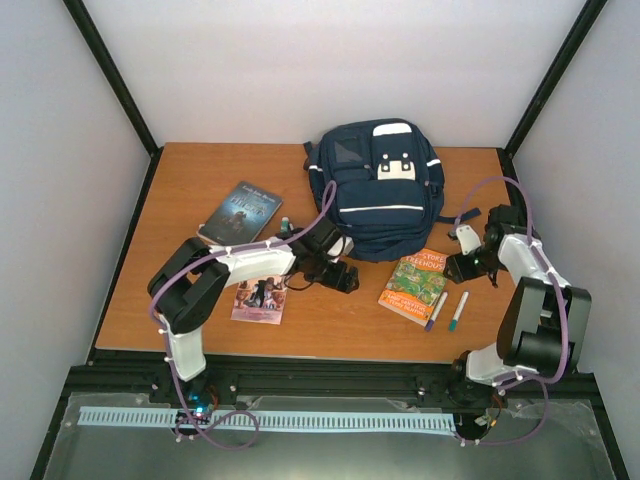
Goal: Pack the student bag
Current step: Adjust the book at the center of the board.
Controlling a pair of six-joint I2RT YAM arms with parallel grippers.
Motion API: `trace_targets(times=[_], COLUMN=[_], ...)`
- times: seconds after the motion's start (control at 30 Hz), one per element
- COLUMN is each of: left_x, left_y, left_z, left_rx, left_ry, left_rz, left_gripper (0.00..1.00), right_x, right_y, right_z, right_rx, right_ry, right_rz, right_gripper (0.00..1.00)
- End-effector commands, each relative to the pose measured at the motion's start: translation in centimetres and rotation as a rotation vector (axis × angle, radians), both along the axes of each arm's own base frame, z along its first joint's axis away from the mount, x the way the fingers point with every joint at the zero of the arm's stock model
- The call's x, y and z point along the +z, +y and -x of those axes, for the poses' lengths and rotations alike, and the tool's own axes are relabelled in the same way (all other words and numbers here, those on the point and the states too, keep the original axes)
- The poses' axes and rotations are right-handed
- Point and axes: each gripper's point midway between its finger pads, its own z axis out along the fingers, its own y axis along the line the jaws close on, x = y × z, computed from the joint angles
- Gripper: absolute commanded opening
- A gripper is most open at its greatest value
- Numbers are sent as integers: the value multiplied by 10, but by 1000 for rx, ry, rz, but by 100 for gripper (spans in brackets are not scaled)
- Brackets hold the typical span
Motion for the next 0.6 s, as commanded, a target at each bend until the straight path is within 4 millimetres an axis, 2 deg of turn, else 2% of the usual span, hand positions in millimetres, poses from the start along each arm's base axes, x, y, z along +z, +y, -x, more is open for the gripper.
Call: trace_targets(times=[0.0, 0.27, 0.57], left_x=[11, 11, 3], left_y=[-20, -15, -11], left_z=[9, 13, 14], left_rx=[-85, -91, -83], left_ry=[-35, -47, -43], left_rz=[12, -15, -39], left_gripper=[93, 94, 94], right_x=[3, -15, -39], right_y=[-4, -12, 5], right_z=[-26, -51, -35], right_rx=[-10, -40, 24], right_ry=[-33, 6, 116], right_rz=[-11, -20, -111], right_gripper=[54, 54, 39])
